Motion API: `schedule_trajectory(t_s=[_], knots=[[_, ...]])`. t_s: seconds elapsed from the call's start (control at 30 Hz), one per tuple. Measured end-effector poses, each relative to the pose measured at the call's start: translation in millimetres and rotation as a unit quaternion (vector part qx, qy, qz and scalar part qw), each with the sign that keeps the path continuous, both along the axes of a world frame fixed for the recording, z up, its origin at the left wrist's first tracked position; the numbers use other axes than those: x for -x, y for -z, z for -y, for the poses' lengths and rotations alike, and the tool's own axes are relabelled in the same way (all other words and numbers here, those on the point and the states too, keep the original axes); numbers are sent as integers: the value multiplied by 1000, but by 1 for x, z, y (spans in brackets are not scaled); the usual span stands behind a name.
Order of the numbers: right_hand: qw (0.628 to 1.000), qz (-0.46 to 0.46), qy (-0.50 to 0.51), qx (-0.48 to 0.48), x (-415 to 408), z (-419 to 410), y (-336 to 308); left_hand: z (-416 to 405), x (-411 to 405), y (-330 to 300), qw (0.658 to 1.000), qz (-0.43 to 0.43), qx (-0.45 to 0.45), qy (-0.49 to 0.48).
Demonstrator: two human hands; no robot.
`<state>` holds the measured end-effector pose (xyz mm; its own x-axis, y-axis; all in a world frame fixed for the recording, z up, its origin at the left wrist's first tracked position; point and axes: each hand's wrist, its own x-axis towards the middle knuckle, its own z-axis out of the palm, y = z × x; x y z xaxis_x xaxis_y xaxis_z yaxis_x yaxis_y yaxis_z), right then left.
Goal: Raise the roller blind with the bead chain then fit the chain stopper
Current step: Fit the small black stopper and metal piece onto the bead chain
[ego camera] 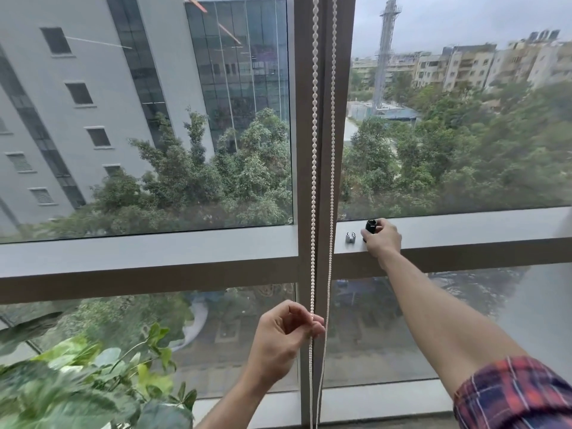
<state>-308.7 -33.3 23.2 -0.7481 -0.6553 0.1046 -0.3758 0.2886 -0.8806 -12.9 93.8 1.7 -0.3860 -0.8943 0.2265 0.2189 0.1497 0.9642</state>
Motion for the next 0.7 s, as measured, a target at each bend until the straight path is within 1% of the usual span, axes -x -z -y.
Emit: schedule_trajectory(t_s=[0.07,0.13,0.23,0.33,0.53,0.7], knots=[[999,-1,15,29,-2,-7,4,-1,0,0,1000,8,8,6],[996,15,16,81,-9,-15,5,-2,0,-1,1000,17,12,12],[989,19,-18,145,-28,-34,2,-3,0,-1,999,32,24,20],[981,6,-60,182,-53,-60,1,-2,0,-3,998,46,34,37],[967,-7,-176,182,-105,-112,19,4,6,-16,995,44,71,48],[961,-41,-217,167,-129,-136,32,13,9,-29,992,38,113,43]])
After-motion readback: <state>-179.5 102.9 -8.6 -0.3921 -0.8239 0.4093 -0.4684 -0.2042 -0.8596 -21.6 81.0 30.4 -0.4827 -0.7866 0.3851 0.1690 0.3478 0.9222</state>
